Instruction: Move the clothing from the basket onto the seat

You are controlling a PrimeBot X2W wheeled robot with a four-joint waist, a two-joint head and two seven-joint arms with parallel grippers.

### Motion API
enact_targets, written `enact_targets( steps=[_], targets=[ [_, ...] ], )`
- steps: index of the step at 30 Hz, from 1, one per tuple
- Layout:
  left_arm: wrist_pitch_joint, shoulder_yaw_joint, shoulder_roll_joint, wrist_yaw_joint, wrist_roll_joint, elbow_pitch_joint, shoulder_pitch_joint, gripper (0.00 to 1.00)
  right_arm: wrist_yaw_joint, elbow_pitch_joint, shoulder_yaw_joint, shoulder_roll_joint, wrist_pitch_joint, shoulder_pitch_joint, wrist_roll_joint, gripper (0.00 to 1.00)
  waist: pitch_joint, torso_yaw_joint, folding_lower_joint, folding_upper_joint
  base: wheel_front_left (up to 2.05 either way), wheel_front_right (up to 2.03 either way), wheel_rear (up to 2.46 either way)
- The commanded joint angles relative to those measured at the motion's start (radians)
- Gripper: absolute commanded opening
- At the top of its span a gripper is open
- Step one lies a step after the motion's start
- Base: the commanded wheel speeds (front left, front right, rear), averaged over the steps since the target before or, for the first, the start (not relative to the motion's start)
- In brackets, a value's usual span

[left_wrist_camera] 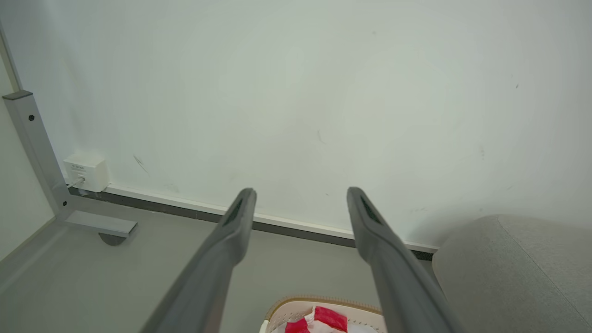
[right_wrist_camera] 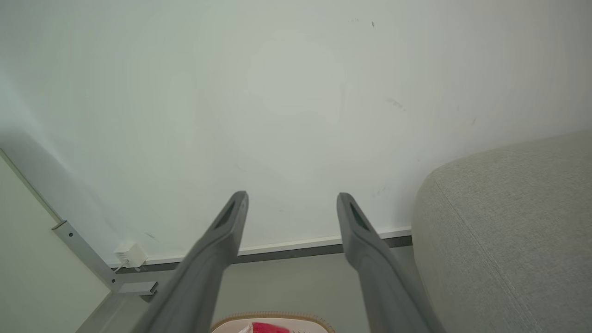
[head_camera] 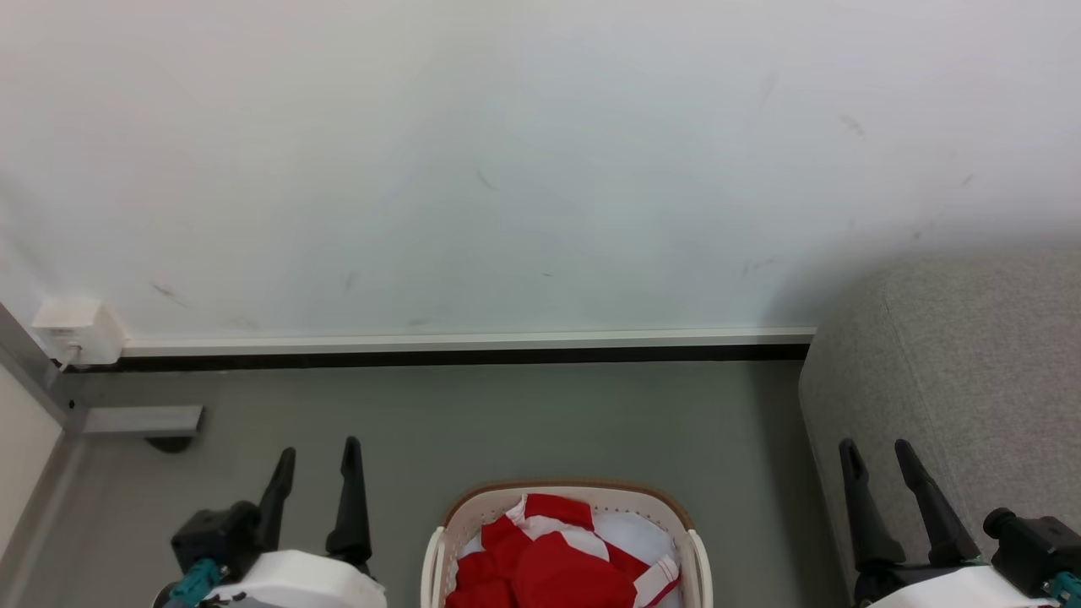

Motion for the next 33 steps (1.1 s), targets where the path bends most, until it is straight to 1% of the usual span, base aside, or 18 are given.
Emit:
enact_targets(
  steps=[1,8,18,33],
  targets=[
    [-0.013,-0.002,0.012,0.007,0.026,-0.010,-0.012,1.00,-0.001,-0.001,-0.002,-0.010,-0.009,-0.004,-0.022,1.00,-0.001,0.000,0.0000,0.0000,0.00,0.00,0.00],
    [-0.028,-0.014,0.015,0.020,0.097,-0.012,-0.006,1.00,-0.001,0.022,-0.013,-0.005,-0.026,0.000,-0.099,1.00,-0.005,0.000,0.0000,0.0000,0.00,0.00,0.00],
    [-0.049,-0.021,0.012,0.031,0.175,-0.019,-0.001,1.00,-0.001,0.054,-0.020,0.008,-0.046,-0.003,-0.176,1.00,-0.010,-0.002,0.0000,0.0000,0.00,0.00,0.00],
    [-0.078,-0.015,0.003,0.039,0.290,-0.029,0.008,1.00,-0.002,0.034,-0.016,0.015,-0.077,-0.002,-0.274,1.00,-0.010,-0.003,-0.0001,0.0000,0.00,0.00,0.00]
  ],
)
